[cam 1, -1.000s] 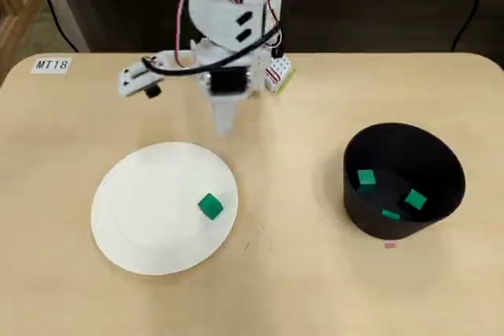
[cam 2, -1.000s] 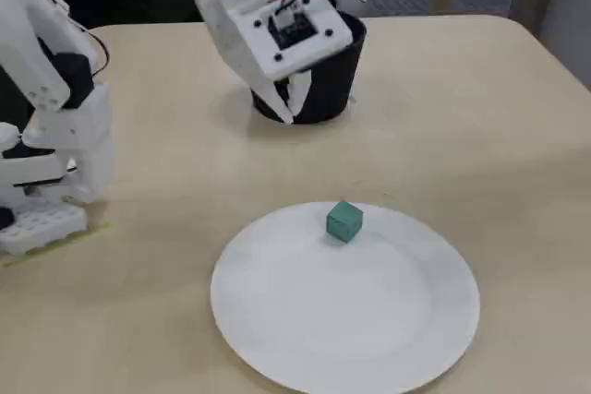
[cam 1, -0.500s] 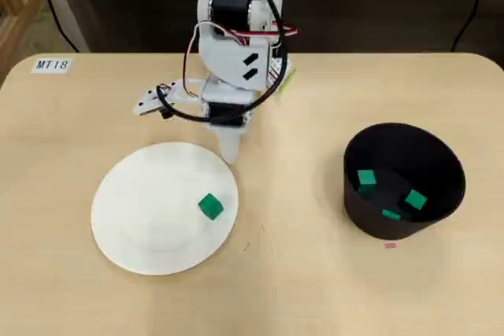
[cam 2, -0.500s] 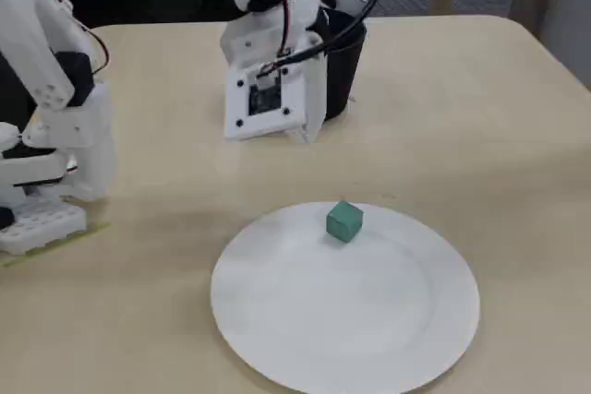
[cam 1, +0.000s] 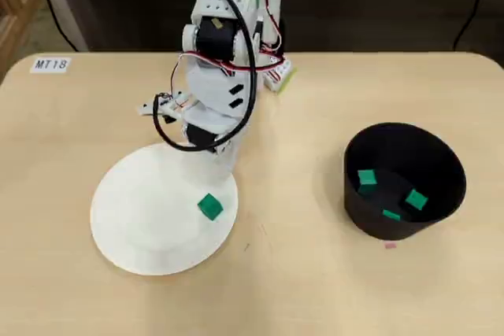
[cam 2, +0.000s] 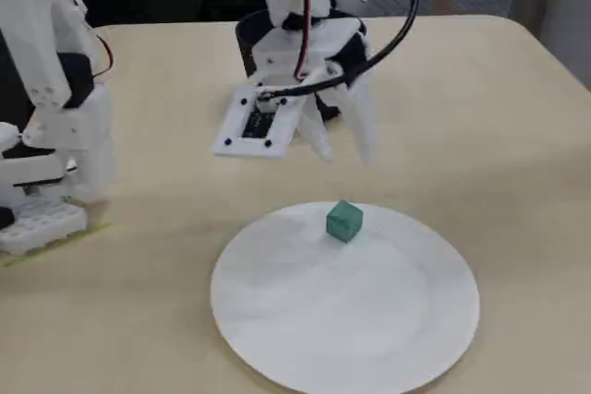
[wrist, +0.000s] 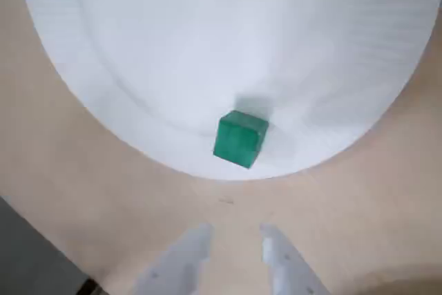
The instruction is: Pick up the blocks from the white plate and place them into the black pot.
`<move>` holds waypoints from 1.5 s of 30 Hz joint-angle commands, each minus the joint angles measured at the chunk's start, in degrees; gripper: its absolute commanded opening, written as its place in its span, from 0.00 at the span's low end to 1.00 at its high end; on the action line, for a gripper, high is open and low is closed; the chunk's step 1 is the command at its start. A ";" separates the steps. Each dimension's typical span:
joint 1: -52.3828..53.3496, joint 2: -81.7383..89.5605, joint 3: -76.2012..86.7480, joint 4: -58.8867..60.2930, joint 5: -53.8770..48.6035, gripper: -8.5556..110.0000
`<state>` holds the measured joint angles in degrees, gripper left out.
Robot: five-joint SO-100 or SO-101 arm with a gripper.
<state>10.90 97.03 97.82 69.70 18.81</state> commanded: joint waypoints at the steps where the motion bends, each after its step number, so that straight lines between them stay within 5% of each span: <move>1: 0.09 -0.09 -3.34 0.62 1.14 0.27; 33: 1.76 -13.89 -4.66 -2.55 7.38 0.30; 45: 3.25 -20.30 -8.35 -5.01 6.24 0.21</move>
<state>13.71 76.55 92.64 64.95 25.31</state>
